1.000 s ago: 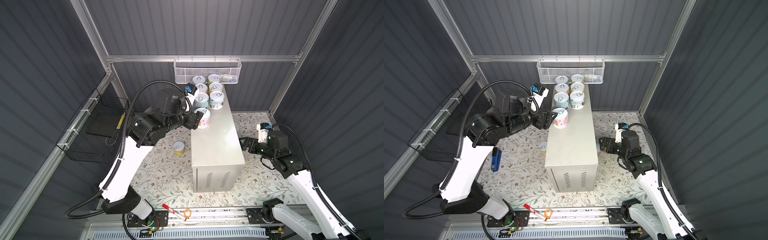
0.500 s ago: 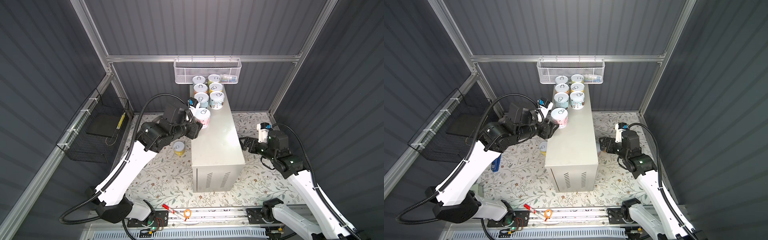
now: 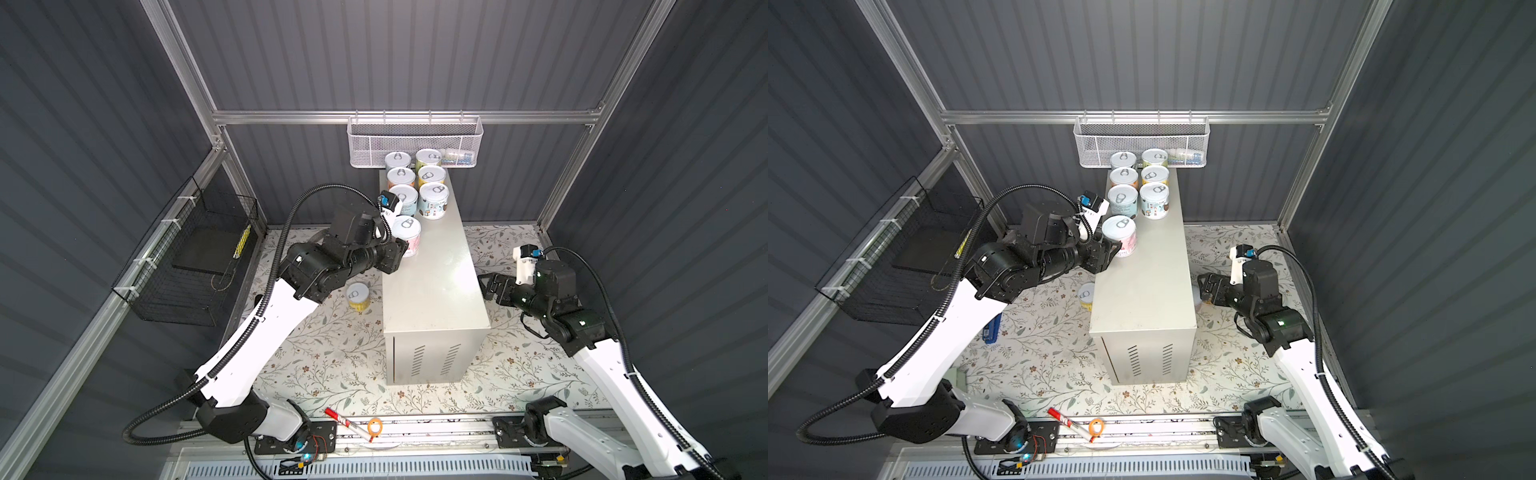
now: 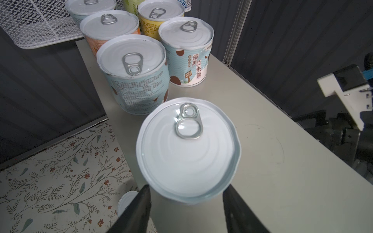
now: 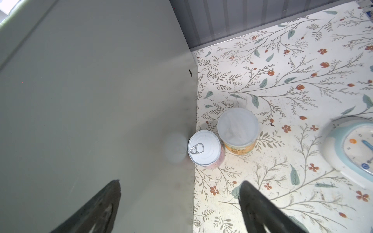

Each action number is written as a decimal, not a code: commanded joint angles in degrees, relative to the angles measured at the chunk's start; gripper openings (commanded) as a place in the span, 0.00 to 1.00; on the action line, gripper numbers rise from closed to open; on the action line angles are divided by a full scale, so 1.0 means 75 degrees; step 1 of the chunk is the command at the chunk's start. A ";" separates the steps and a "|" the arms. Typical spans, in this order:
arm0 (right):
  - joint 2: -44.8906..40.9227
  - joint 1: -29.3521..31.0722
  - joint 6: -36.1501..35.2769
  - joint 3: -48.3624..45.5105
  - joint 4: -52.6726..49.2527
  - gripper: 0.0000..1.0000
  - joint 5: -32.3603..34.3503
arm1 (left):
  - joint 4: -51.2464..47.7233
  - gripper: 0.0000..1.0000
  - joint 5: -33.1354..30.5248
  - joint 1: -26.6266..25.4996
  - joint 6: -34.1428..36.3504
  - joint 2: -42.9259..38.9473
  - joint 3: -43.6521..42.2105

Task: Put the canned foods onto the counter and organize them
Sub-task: 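Lower the can onto the cabinet top nearer the robot and open left gripper, then lower the left gripper beside the cabinet while the right gripper descends to a pink-labelled can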

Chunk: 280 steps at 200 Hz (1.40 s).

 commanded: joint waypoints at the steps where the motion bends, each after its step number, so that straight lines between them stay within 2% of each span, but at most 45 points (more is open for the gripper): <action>1: -0.0030 -0.0026 -0.0042 -0.0056 0.0125 0.93 -0.0021 | 0.0046 0.57 -0.0024 0.0130 0.0118 0.0203 0.0221; 95: 0.0108 -0.0026 0.0001 -0.0128 0.0260 0.93 -0.0094 | 0.0211 0.56 0.0365 0.0558 0.0024 0.0412 0.0225; 190: 0.0408 -0.0026 0.0145 -0.0148 0.0240 0.93 0.0011 | 0.0251 0.58 -0.0065 0.0616 -0.0023 -0.0044 -0.0189; 248: 0.0773 -0.0026 0.0691 -0.0627 0.0510 0.92 -0.0023 | 0.0775 0.68 -0.0643 0.0625 -0.0479 -0.1524 -0.1758; 274: 0.1010 -0.0015 0.0961 -0.0883 0.0969 0.91 -0.0190 | 0.0404 0.89 -0.0723 0.0701 -0.0542 -0.1823 -0.1975; 280: 0.1093 -0.0016 0.1014 -0.0932 0.1028 0.91 -0.0181 | 0.0294 0.91 -0.0627 0.0750 -0.0503 -0.1816 -0.2021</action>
